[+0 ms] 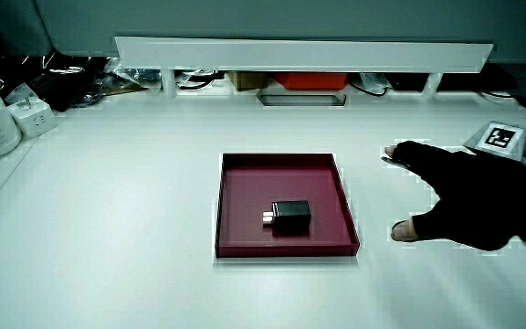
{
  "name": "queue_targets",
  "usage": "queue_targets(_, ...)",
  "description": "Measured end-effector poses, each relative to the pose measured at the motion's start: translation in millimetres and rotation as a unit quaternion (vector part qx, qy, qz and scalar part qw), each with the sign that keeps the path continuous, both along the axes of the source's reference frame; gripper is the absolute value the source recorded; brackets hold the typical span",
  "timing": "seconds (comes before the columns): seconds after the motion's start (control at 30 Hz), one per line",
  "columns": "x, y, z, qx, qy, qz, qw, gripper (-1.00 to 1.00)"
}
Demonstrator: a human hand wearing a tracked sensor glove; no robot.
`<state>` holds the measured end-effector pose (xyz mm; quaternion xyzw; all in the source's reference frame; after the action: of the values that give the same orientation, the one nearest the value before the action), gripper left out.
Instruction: Pick charger from plate
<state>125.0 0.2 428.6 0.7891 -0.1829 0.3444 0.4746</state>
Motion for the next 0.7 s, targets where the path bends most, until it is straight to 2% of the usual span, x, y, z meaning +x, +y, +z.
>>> queue_targets(0.07, -8.1, -2.6, 7, 0.014, 0.004, -0.012, 0.9998, 0.00)
queue_targets(0.13, -16.3, -4.5, 11, 0.007, 0.011, -0.017, 0.9998, 0.00)
queue_targets(0.17, -20.2, -6.0, 12, 0.001, 0.027, -0.021, 0.9994, 0.00)
queue_targets(0.2, -24.4, -8.0, 14, 0.011, 0.018, -0.025, 0.9995, 0.00)
queue_targets(0.23, -28.5, -9.9, 16, 0.039, 0.006, -0.041, 0.9984, 0.00)
queue_targets(0.27, -31.6, -10.9, 13, 0.095, 0.027, -0.049, 0.9940, 0.00)
queue_targets(0.3, -32.5, -11.4, 19, 0.102, 0.041, -0.046, 0.9929, 0.00)
queue_targets(0.37, -39.0, -13.0, 19, 0.098, 0.028, -0.049, 0.9936, 0.00)
queue_targets(0.4, -40.4, -13.8, 27, 0.098, 0.042, -0.051, 0.9930, 0.00)
queue_targets(0.43, -43.2, -15.1, 30, 0.093, 0.040, -0.050, 0.9936, 0.00)
queue_targets(0.47, -47.7, -15.9, 29, 0.036, 0.032, -0.050, 0.9976, 0.00)
queue_targets(0.5, -50.4, -18.0, 33, 0.087, 0.039, -0.056, 0.9939, 0.00)
queue_targets(0.6, -57.5, -22.9, 44, 0.085, 0.048, -0.055, 0.9938, 0.00)
queue_targets(0.7, -64.2, -26.8, 49, 0.081, 0.043, -0.052, 0.9944, 0.00)
